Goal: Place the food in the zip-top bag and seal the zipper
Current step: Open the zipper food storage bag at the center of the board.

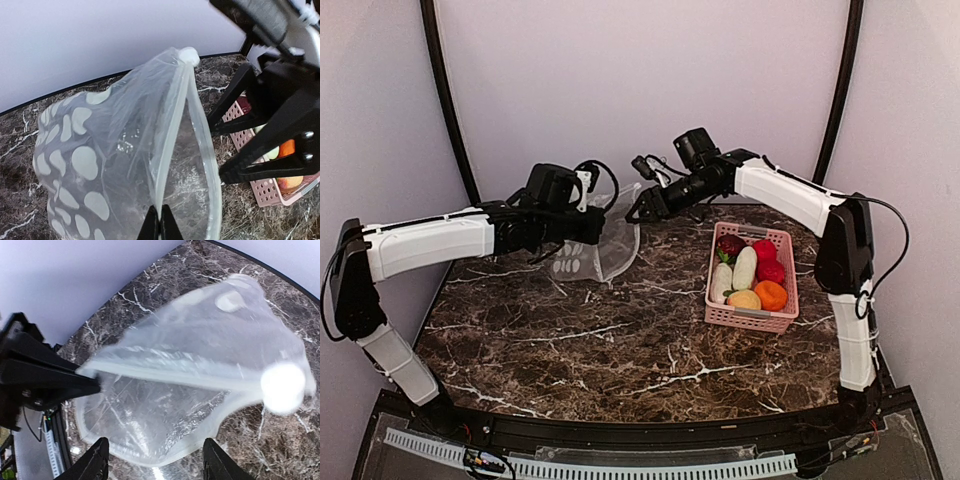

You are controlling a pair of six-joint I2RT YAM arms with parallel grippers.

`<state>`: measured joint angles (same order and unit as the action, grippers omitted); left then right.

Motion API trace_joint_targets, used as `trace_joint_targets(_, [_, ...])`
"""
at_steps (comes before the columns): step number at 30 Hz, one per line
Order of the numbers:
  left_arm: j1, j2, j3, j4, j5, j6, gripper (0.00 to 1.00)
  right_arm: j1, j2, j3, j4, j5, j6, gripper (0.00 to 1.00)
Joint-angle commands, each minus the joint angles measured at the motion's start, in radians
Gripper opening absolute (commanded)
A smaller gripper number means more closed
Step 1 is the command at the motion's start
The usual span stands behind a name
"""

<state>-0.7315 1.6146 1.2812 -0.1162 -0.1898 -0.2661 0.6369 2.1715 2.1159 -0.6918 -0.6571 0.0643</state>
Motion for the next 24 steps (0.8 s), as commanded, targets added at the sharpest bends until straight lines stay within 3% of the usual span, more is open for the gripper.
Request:
trace_joint_targets(1, [-0.003, -0.062, -0.038, 0.071, 0.018, -0.033, 0.01, 0.031, 0.036, 0.024, 0.024, 0.159, 0.044, 0.59])
trace_joint_targets(8, [-0.003, -0.089, -0.079, 0.111, 0.063, -0.071, 0.01, 0.043, 0.049, 0.036, 0.019, 0.345, 0.055, 0.58])
trace_joint_targets(12, [-0.002, -0.082, -0.079, 0.111, 0.080, -0.076, 0.01, 0.042, 0.062, 0.046, 0.018, 0.388, 0.050, 0.44])
trace_joint_targets(17, [-0.003, -0.067, -0.072, 0.095, 0.088, -0.078, 0.01, 0.042, 0.073, 0.073, 0.004, 0.629, 0.093, 0.15])
trace_joint_targets(24, [-0.005, -0.072, -0.075, 0.092, 0.084, -0.078, 0.01, 0.041, 0.105, 0.086, -0.012, 0.697, 0.089, 0.09])
